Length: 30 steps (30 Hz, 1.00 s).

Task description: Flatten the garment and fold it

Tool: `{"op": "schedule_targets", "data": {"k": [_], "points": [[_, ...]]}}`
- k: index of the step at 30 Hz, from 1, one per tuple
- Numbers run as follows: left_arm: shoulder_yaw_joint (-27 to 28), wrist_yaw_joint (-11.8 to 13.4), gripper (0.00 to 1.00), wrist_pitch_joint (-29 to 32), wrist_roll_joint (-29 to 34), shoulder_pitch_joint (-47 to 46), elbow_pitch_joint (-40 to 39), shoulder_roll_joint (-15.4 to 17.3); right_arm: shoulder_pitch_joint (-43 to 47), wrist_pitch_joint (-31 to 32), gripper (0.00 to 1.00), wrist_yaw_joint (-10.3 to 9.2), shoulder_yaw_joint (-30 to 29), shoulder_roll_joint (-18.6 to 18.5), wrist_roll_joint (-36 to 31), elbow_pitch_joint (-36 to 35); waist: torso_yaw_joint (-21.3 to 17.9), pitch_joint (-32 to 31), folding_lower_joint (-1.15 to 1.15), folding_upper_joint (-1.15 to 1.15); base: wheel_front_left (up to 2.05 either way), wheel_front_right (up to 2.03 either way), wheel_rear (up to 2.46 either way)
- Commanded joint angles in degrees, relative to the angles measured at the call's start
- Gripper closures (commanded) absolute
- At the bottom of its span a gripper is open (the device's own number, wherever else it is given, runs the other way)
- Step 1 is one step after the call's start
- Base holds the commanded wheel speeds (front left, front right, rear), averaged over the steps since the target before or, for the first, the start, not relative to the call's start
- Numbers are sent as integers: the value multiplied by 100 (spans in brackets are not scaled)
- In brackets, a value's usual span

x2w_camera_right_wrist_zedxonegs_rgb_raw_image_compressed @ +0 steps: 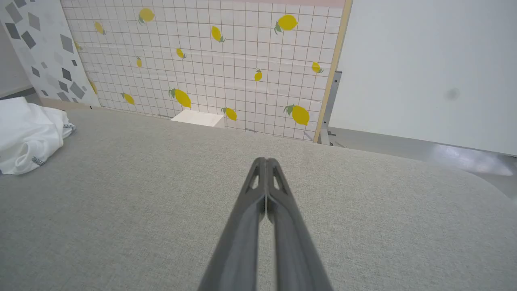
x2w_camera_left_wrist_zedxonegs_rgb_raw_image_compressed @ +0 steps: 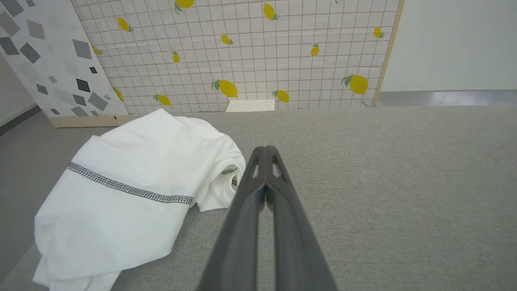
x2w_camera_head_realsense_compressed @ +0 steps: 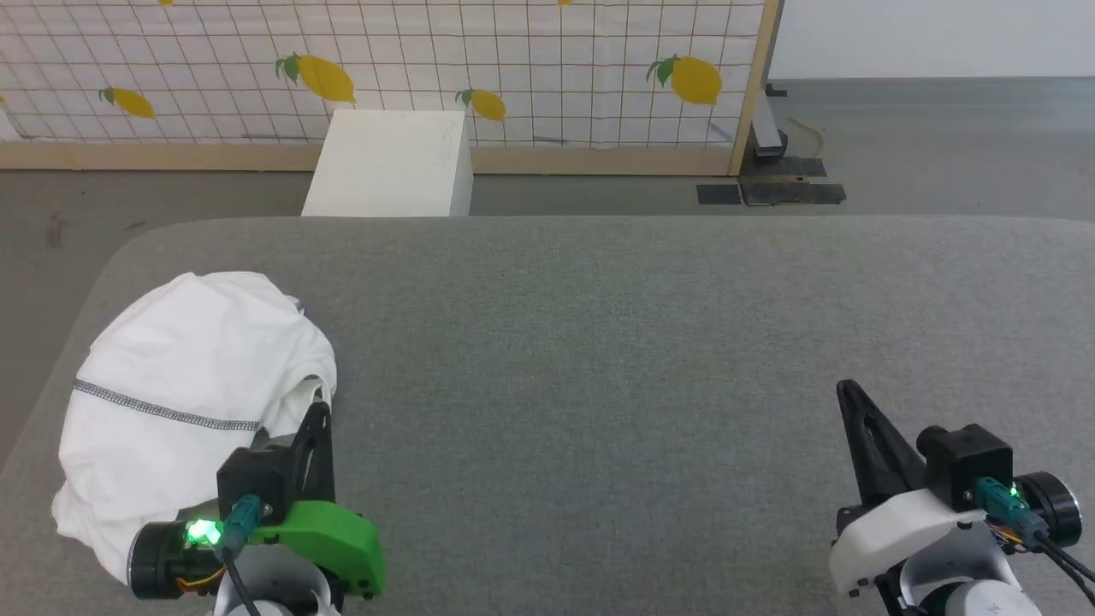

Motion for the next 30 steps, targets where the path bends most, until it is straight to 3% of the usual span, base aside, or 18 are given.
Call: {"op": "schedule_targets", "data": {"k": [1, 22, 23, 24, 25, 30], "points": [[19, 39, 100, 8, 73, -83, -15, -19, -89, 16, 100, -10, 8, 14, -34, -28, 0, 0, 0, 0, 0, 0, 0], [19, 39, 100, 8, 73, -83, -15, -19, -89, 16, 100, -10, 8, 14, -34, -28, 0, 0, 0, 0, 0, 0, 0], [1, 0, 0, 0, 0, 0, 0, 0, 0, 0, 0, 0, 1, 0, 0, 0, 0, 0, 0, 0, 0, 0, 0], [-5, -1, 100, -1, -5, 1, 0, 1, 1, -1, 100, 0, 0, 0, 4, 1, 0, 0, 0, 0, 0, 0, 0], [-9, -1, 0, 0, -18, 3, 1, 1, 2, -1, 0, 0, -1, -1, 4, 4, 0, 0, 0, 0, 0, 0, 0], [-46, 8, 0, -25, -45, -8, 18, 1, 4, -26, 0, 0, -6, -1, 34, 10, 2, 0, 0, 0, 0, 0, 0]]}}
